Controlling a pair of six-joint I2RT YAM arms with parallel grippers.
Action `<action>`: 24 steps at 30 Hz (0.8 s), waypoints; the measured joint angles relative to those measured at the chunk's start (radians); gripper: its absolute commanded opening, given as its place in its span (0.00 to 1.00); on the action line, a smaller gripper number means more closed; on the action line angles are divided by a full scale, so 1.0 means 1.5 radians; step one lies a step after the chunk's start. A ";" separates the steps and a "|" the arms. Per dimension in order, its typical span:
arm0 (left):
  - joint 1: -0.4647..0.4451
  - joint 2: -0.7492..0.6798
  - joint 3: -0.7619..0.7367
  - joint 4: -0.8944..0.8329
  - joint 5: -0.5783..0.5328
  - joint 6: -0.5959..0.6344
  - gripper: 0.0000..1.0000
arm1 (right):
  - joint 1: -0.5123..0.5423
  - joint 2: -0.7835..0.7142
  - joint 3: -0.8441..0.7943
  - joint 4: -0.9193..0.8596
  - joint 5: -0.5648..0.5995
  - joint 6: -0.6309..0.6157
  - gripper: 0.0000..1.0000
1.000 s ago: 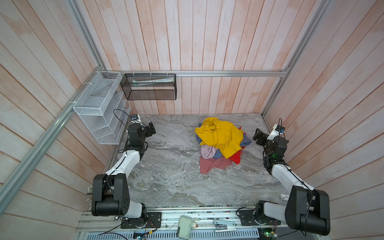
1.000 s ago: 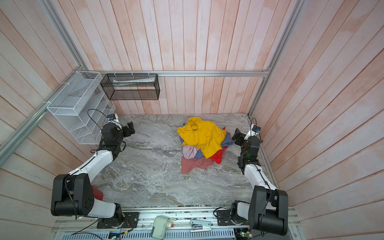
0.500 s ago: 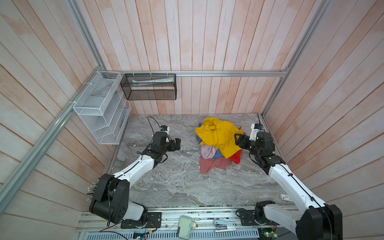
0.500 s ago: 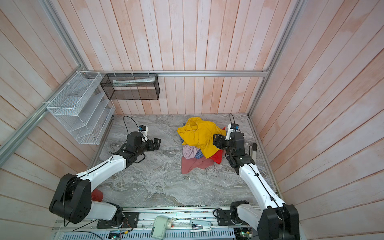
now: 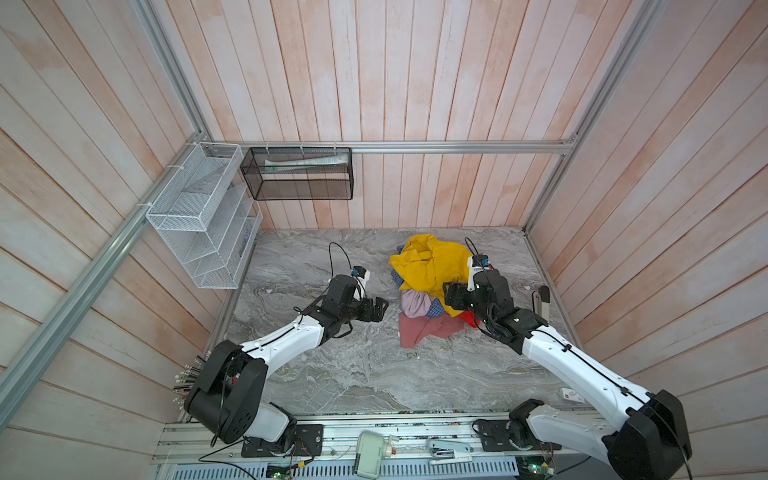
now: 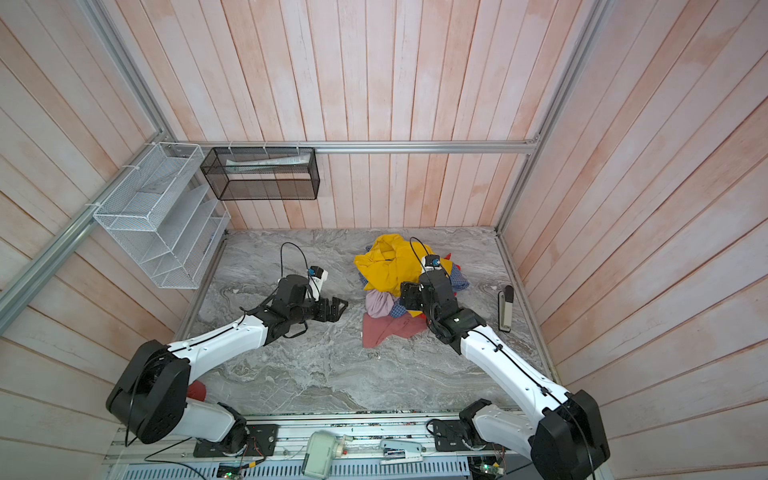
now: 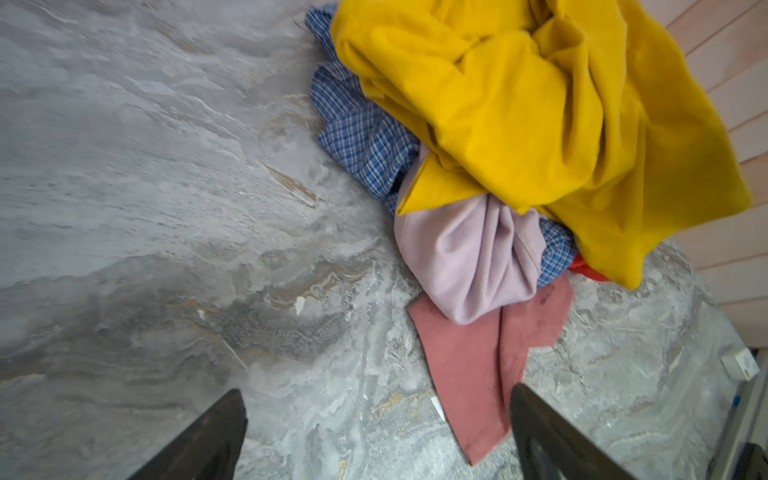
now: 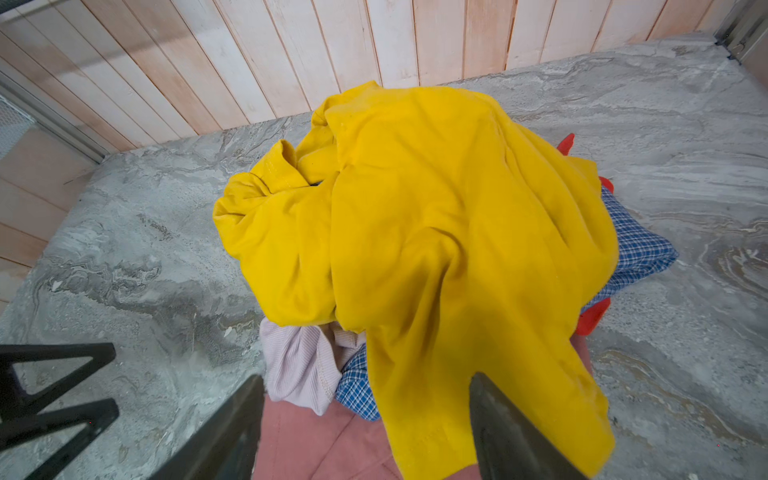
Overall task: Pick out a specific cloth from the pile
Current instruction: 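Reach both grippers to the pile, left gripper toward the light pink garment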
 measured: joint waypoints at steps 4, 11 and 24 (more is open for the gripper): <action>-0.029 0.038 0.028 -0.017 0.016 0.018 0.99 | 0.010 0.009 0.000 -0.008 0.022 0.011 0.78; -0.046 0.096 0.095 -0.023 0.054 0.034 0.94 | 0.021 0.010 -0.003 -0.004 0.051 0.028 0.81; -0.059 0.264 0.238 -0.080 0.110 0.039 0.86 | 0.021 0.021 -0.006 0.017 0.073 0.032 0.84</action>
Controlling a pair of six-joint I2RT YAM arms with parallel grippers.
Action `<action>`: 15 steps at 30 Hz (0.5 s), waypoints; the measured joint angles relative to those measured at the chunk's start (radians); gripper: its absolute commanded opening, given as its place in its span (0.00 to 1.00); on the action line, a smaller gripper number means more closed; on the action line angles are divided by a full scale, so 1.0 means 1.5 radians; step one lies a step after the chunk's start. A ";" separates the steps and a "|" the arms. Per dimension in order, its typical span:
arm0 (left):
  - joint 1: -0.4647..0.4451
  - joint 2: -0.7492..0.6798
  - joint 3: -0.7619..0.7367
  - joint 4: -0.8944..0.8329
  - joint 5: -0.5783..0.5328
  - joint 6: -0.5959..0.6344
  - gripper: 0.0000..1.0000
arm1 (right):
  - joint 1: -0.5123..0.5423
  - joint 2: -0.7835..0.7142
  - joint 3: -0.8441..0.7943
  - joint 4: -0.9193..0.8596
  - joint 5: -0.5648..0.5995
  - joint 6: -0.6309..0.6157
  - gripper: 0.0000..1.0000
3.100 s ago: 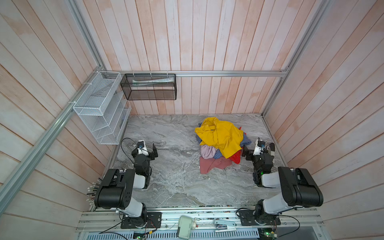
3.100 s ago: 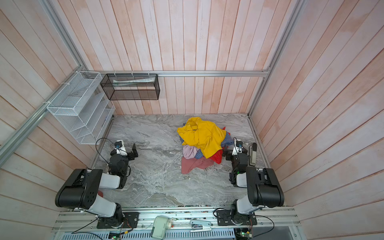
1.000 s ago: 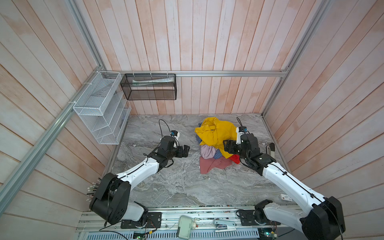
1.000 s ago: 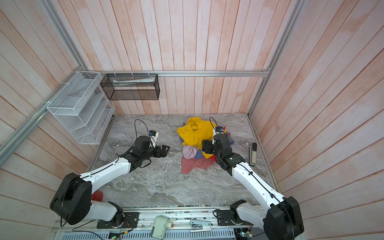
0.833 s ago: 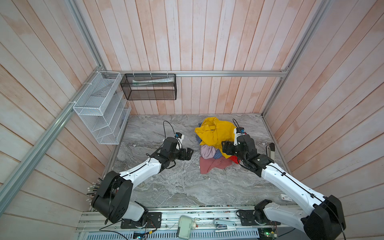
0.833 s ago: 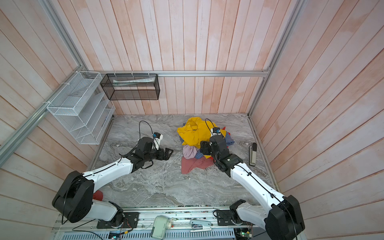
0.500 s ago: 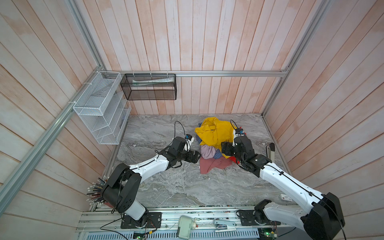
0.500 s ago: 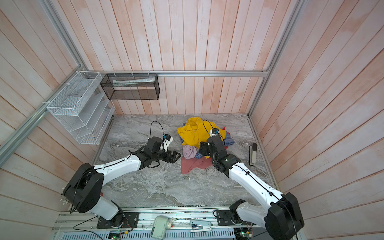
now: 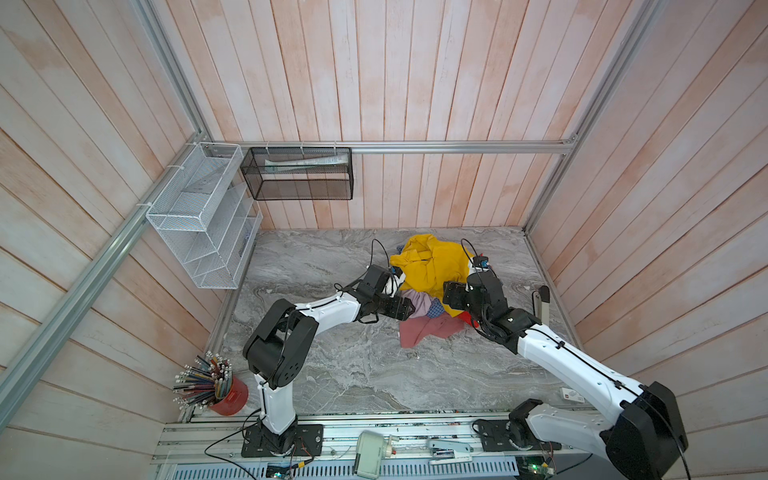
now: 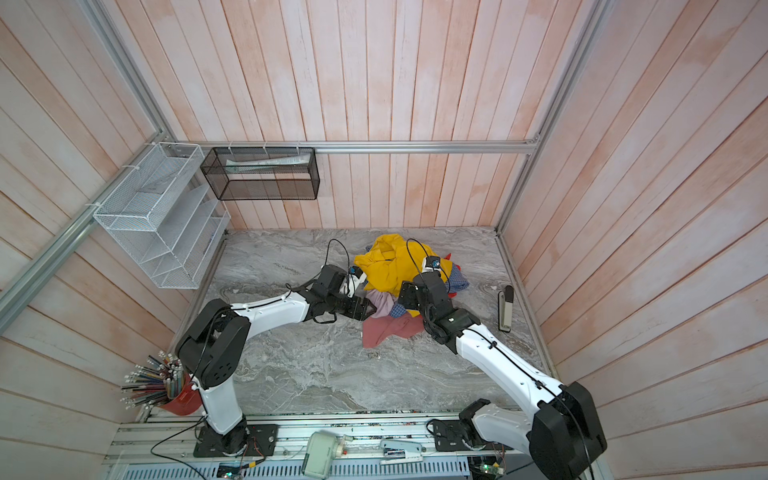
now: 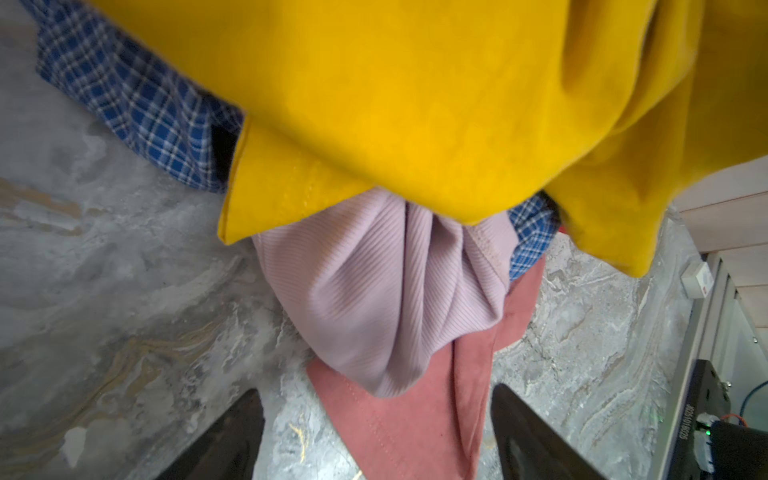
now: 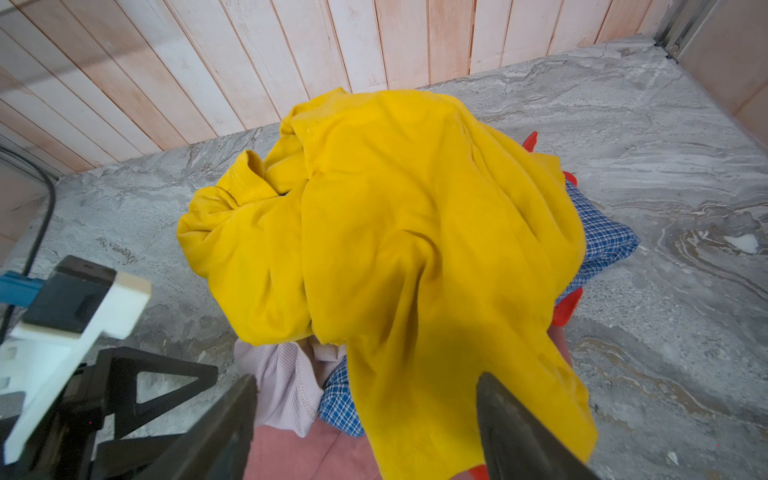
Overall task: Pick out a specific cloth from the pile
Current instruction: 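Reach both grippers to the pile, left gripper toward the light pink garment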
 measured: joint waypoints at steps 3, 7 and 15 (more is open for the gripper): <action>0.000 0.019 0.018 -0.008 0.002 -0.001 0.81 | 0.000 0.000 -0.008 0.004 0.003 0.000 0.84; -0.001 0.043 0.043 -0.013 0.004 -0.001 0.71 | -0.003 -0.001 -0.014 0.004 0.004 0.000 0.85; -0.017 0.062 0.065 -0.029 0.009 0.001 0.31 | -0.013 -0.008 -0.020 0.005 0.004 -0.001 0.85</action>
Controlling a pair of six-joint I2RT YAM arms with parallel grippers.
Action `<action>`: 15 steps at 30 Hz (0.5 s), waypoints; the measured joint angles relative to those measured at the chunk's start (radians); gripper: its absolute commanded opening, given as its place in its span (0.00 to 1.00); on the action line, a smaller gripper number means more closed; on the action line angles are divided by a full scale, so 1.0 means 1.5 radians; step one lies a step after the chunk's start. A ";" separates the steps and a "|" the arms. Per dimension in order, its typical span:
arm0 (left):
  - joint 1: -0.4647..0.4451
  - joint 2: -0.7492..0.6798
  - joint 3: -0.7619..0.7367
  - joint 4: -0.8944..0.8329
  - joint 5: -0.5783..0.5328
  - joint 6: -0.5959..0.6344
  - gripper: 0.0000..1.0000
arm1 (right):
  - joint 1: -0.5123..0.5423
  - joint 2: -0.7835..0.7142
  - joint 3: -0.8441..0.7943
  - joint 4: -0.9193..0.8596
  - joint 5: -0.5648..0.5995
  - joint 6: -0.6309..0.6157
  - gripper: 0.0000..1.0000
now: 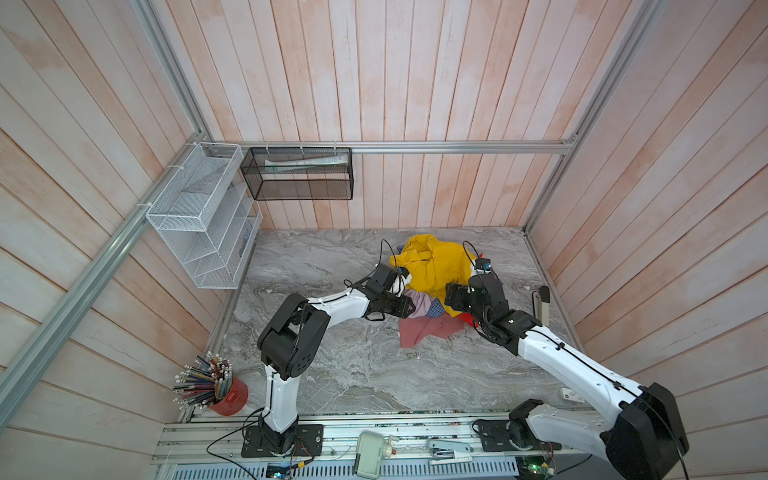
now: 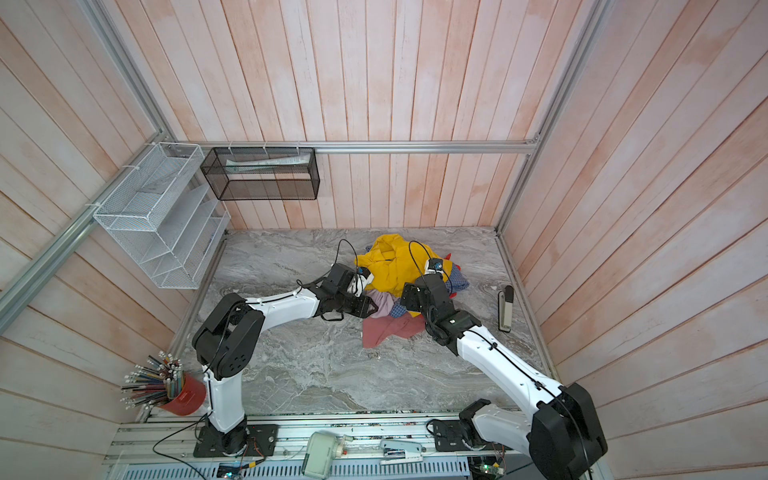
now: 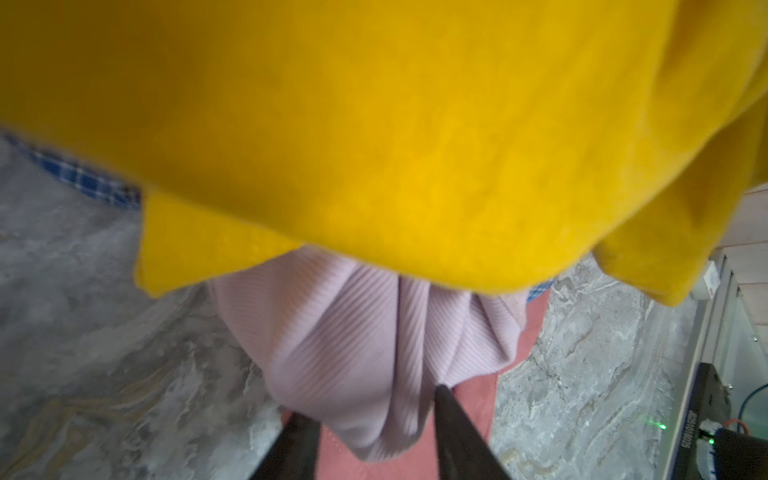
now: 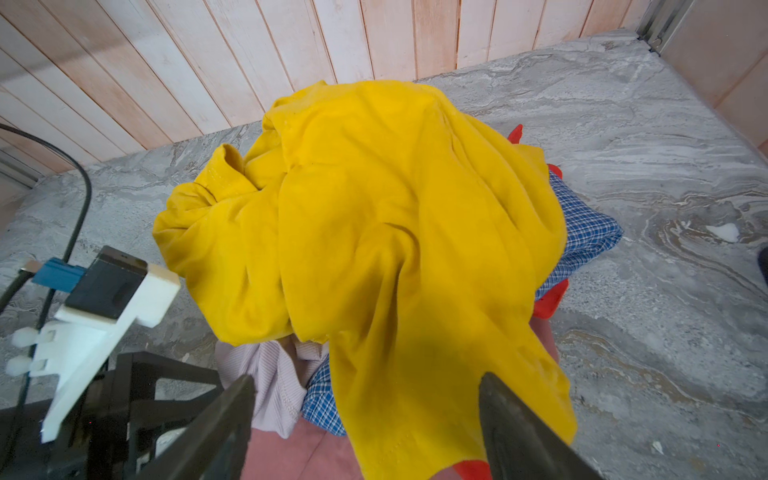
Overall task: Pick out a specific cloth from the pile
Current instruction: 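Reach both grippers to the pile, left gripper toward the light pink garment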
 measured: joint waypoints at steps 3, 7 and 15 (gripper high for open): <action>-0.005 0.001 0.006 -0.004 0.000 0.001 0.19 | -0.004 -0.007 -0.005 0.003 0.000 0.000 0.85; -0.008 0.001 0.011 -0.010 -0.001 0.001 0.01 | -0.009 -0.013 -0.011 0.009 0.000 0.001 0.85; -0.016 -0.003 0.026 -0.016 -0.023 0.004 0.00 | -0.012 -0.014 -0.016 0.016 0.000 0.001 0.85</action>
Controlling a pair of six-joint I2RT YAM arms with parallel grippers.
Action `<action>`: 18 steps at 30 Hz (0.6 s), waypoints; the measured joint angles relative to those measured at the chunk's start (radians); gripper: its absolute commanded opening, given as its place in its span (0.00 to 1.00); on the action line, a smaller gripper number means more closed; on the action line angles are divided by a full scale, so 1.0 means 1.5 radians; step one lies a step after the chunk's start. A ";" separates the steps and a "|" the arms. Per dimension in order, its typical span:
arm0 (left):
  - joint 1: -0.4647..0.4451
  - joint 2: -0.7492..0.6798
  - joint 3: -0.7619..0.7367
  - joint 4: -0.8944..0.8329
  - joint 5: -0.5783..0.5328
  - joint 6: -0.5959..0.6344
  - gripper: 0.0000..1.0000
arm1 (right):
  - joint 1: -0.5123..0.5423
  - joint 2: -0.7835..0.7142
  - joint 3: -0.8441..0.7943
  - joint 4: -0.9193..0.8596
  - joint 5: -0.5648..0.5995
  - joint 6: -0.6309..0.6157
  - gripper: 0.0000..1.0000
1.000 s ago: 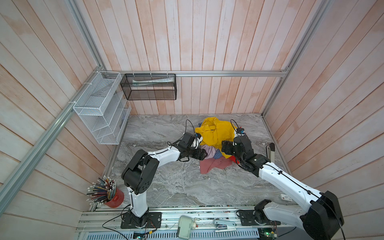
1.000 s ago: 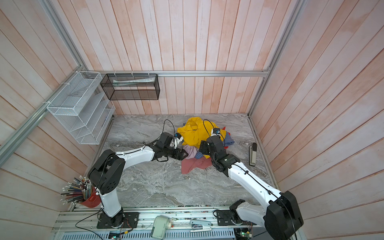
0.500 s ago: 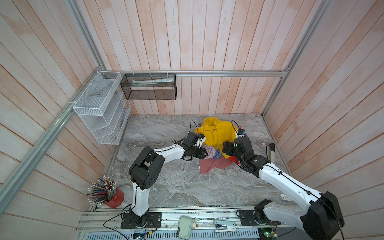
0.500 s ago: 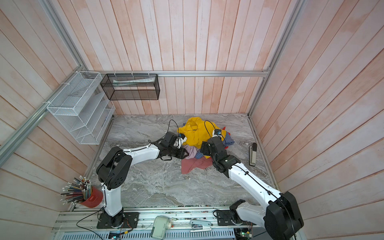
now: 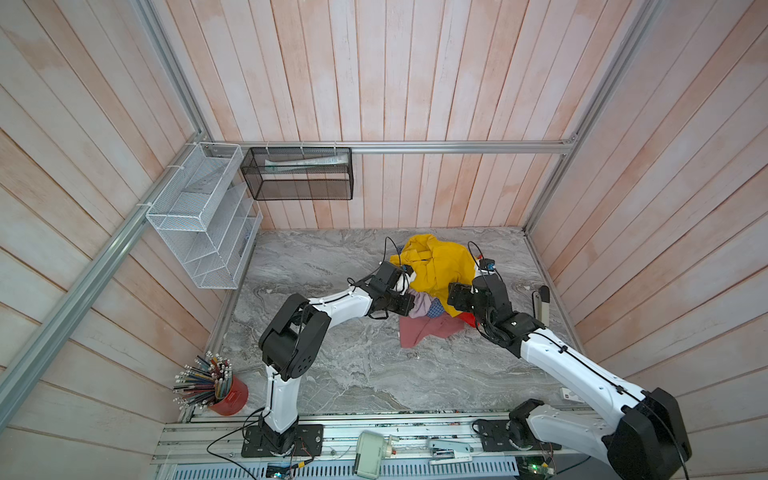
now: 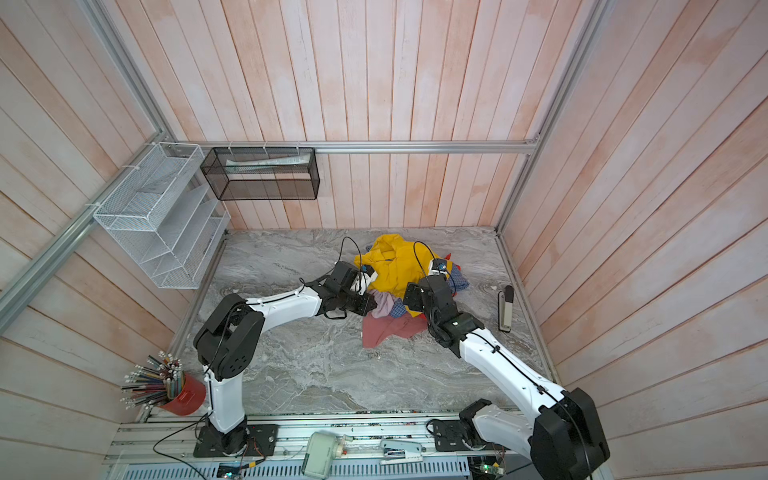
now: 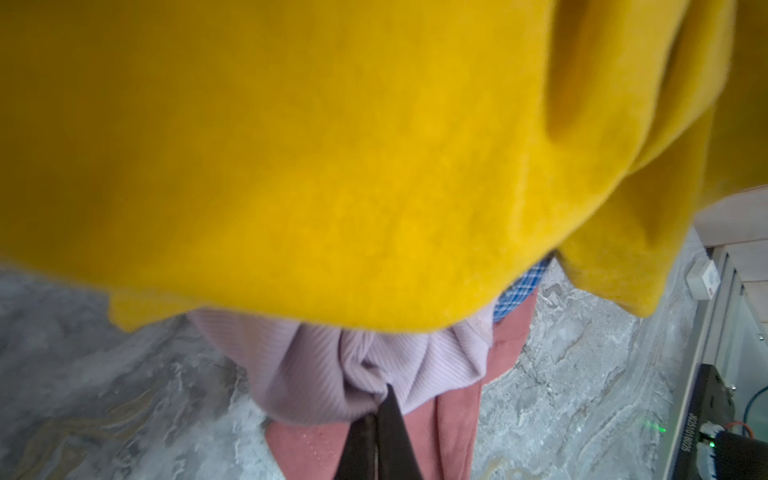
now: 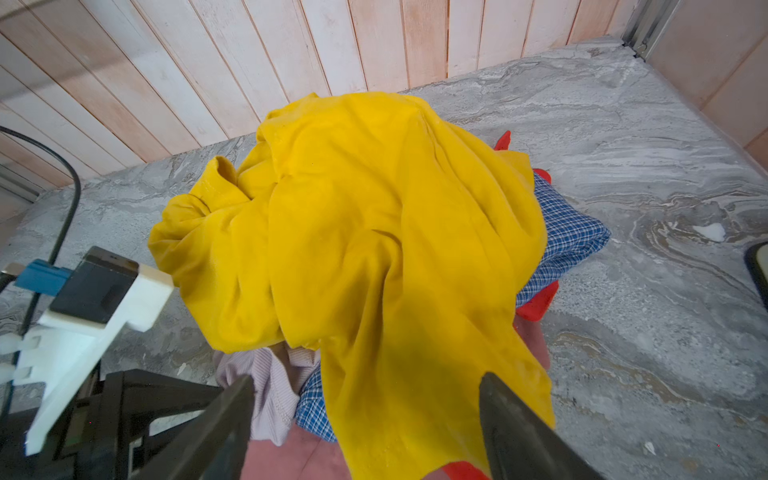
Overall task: Pick out a specific cloth from the pile
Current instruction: 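Reach both grippers to the pile, left gripper toward the light pink garment, then close the left gripper on the pink garment while the right holds the yellow one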
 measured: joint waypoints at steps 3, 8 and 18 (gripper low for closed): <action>-0.010 -0.014 0.000 -0.012 -0.018 0.008 0.00 | -0.001 -0.002 -0.002 0.003 0.000 0.000 0.85; -0.022 -0.055 0.009 -0.031 -0.045 0.024 0.00 | -0.001 -0.005 -0.005 0.009 0.000 0.001 0.86; -0.031 -0.097 0.073 -0.065 -0.092 0.071 0.00 | -0.007 0.001 -0.052 0.073 -0.043 0.027 0.86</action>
